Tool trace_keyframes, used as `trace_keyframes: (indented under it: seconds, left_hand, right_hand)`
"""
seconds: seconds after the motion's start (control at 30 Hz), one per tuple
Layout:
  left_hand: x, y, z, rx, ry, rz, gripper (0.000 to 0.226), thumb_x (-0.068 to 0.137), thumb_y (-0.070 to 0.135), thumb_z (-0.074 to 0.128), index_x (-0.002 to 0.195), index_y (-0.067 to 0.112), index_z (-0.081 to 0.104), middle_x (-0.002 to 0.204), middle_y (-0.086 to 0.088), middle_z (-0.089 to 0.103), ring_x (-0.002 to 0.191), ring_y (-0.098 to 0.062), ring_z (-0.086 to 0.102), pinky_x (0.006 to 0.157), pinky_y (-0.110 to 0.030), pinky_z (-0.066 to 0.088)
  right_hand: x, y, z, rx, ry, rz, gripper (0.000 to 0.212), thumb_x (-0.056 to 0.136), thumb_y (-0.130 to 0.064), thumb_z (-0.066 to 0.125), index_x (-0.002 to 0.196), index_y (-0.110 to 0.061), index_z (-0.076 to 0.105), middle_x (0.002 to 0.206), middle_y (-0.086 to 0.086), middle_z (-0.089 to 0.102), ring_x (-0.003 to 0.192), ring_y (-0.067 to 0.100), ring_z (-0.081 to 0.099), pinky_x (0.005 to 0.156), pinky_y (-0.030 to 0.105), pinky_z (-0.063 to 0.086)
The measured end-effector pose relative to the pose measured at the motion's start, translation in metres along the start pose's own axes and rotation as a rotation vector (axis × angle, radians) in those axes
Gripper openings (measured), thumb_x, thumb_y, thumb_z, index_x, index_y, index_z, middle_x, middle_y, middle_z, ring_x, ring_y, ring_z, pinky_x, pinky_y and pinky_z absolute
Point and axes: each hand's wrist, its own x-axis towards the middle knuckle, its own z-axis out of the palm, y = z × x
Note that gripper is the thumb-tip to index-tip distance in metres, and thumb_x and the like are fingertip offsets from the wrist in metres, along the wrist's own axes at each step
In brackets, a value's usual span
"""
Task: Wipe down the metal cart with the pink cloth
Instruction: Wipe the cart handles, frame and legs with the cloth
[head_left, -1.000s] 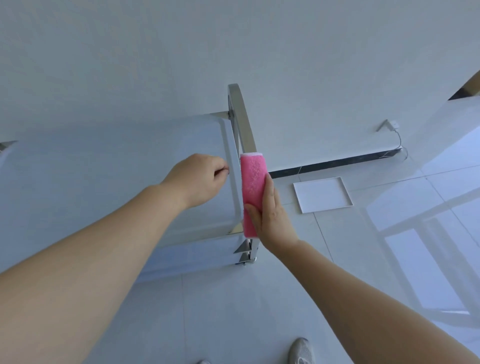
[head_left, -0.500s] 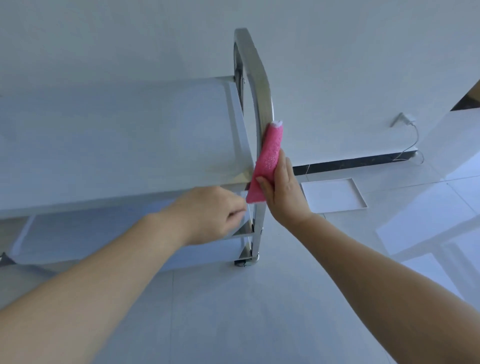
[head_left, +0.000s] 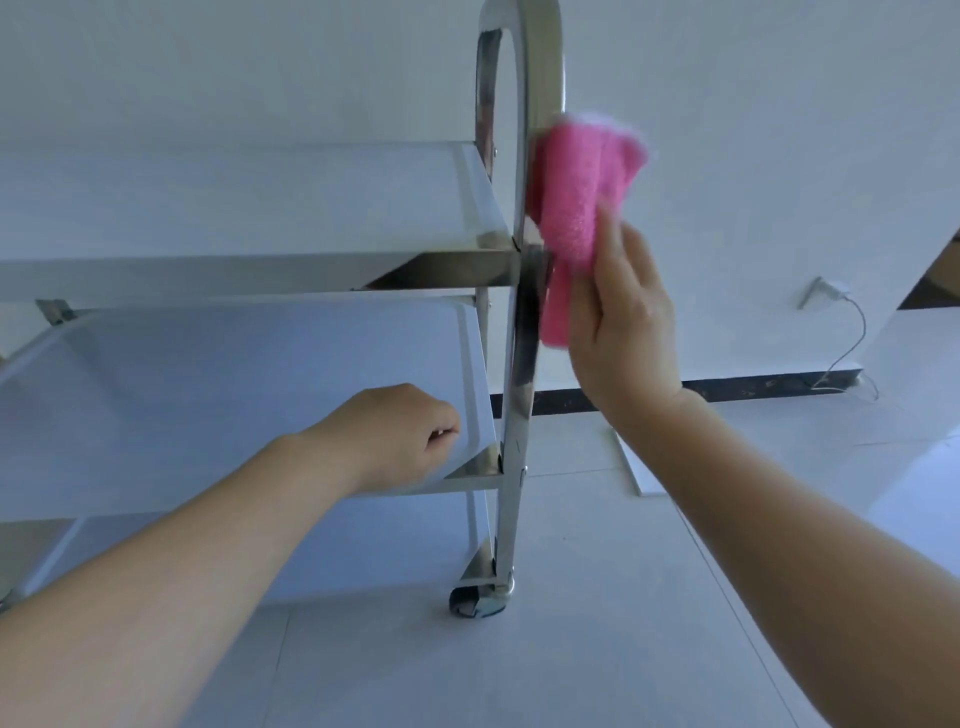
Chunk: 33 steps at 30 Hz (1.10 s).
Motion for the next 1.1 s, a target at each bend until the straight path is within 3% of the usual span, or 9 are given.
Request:
trace_keyframes:
  seconds: [0.13, 0.27, 0.37, 0.47, 0.57, 0.63, 0.87, 0.97, 1.1]
  left_hand:
    - [0.011, -0.01, 0.008, -0.03, 0.054, -0.053, 0.021, 0.088, 0.029, 0.039, 0.078, 0.023, 0.057, 0.074, 0.008, 0.061, 0.071, -0.015, 0.055, 0.066, -0.032, 0.047]
    - [0.018, -0.017, 0.02, -0.127, 0.088, -0.085, 0.017, 0.089, 0.032, 0.044, 0.082, 0.032, 0.059, 0.081, 0.015, 0.061, 0.073, -0.005, 0.055, 0.066, -0.025, 0.046]
    - [0.019, -0.018, 0.032, -0.11, 0.081, -0.089, 0.017, 0.089, 0.031, 0.045, 0.083, 0.031, 0.06, 0.081, 0.015, 0.061, 0.073, -0.007, 0.055, 0.066, -0.026, 0.045]
    - [0.018, -0.021, 0.041, -0.065, 0.072, -0.093, 0.017, 0.088, 0.03, 0.044, 0.084, 0.032, 0.061, 0.078, 0.016, 0.06, 0.075, -0.011, 0.055, 0.064, -0.026, 0.043]
    - [0.019, -0.025, 0.048, -0.044, 0.104, -0.092, 0.019, 0.087, 0.029, 0.044, 0.085, 0.028, 0.063, 0.078, 0.013, 0.062, 0.077, -0.015, 0.057, 0.065, -0.028, 0.045]
    - [0.019, -0.026, 0.052, -0.043, 0.126, -0.083, 0.02, 0.087, 0.028, 0.044, 0.083, 0.027, 0.063, 0.076, 0.013, 0.062, 0.077, -0.015, 0.057, 0.066, -0.029, 0.047]
    - [0.02, -0.031, 0.053, -0.042, 0.147, -0.069, 0.018, 0.087, 0.028, 0.045, 0.082, 0.026, 0.062, 0.067, 0.014, 0.057, 0.073, -0.016, 0.054, 0.062, -0.027, 0.041]
    - [0.023, -0.026, 0.048, -0.019, 0.172, -0.065, 0.019, 0.087, 0.028, 0.046, 0.088, 0.024, 0.065, 0.077, 0.011, 0.063, 0.079, -0.018, 0.056, 0.068, -0.029, 0.046]
    - [0.018, -0.009, 0.057, -0.071, 0.194, -0.021, 0.019, 0.086, 0.027, 0.046, 0.082, 0.022, 0.064, 0.073, 0.008, 0.063, 0.074, -0.018, 0.057, 0.064, -0.029, 0.045]
  right_hand:
    - [-0.029, -0.003, 0.024, -0.001, -0.232, 0.256, 0.04, 0.097, -0.026, 0.04, 0.13, -0.003, 0.042, 0.112, 0.015, 0.057, 0.09, 0.03, 0.053, 0.076, 0.042, 0.045]
    - [-0.04, -0.003, 0.048, 0.27, -0.127, 0.406, 0.026, 0.094, -0.029, 0.041, 0.115, -0.014, 0.045, 0.096, -0.005, 0.054, 0.076, -0.006, 0.048, 0.064, 0.008, 0.036]
    - [-0.051, 0.004, 0.059, 0.26, -0.109, 0.394, 0.03, 0.092, -0.031, 0.041, 0.117, -0.015, 0.043, 0.099, -0.009, 0.05, 0.076, -0.005, 0.043, 0.066, -0.001, 0.034]
    - [-0.077, 0.013, 0.067, 0.244, -0.128, 0.38, 0.035, 0.092, -0.03, 0.041, 0.121, -0.012, 0.043, 0.102, -0.007, 0.05, 0.08, -0.004, 0.04, 0.066, 0.007, 0.035]
    - [-0.123, 0.026, 0.076, 0.188, -0.234, 0.428, 0.034, 0.094, -0.026, 0.043, 0.124, -0.01, 0.045, 0.106, 0.005, 0.058, 0.089, 0.018, 0.053, 0.072, 0.03, 0.039]
    - [-0.156, 0.035, 0.081, 0.197, -0.334, 0.486, 0.03, 0.094, -0.021, 0.044, 0.121, -0.01, 0.048, 0.105, 0.008, 0.06, 0.092, 0.026, 0.057, 0.076, 0.035, 0.043]
    - [-0.173, 0.046, 0.076, 0.195, -0.466, 0.475, 0.015, 0.096, -0.023, 0.043, 0.1, -0.015, 0.056, 0.097, -0.002, 0.059, 0.085, 0.018, 0.057, 0.076, 0.031, 0.045]
    - [-0.157, 0.051, 0.069, 0.104, -0.486, 0.361, 0.014, 0.096, -0.028, 0.043, 0.086, -0.02, 0.049, 0.088, -0.003, 0.054, 0.075, 0.017, 0.051, 0.065, 0.03, 0.039]
    - [-0.169, 0.052, 0.066, 0.092, -0.503, 0.359, 0.022, 0.097, -0.029, 0.042, 0.103, -0.014, 0.056, 0.097, -0.004, 0.055, 0.079, 0.018, 0.053, 0.069, 0.027, 0.04]
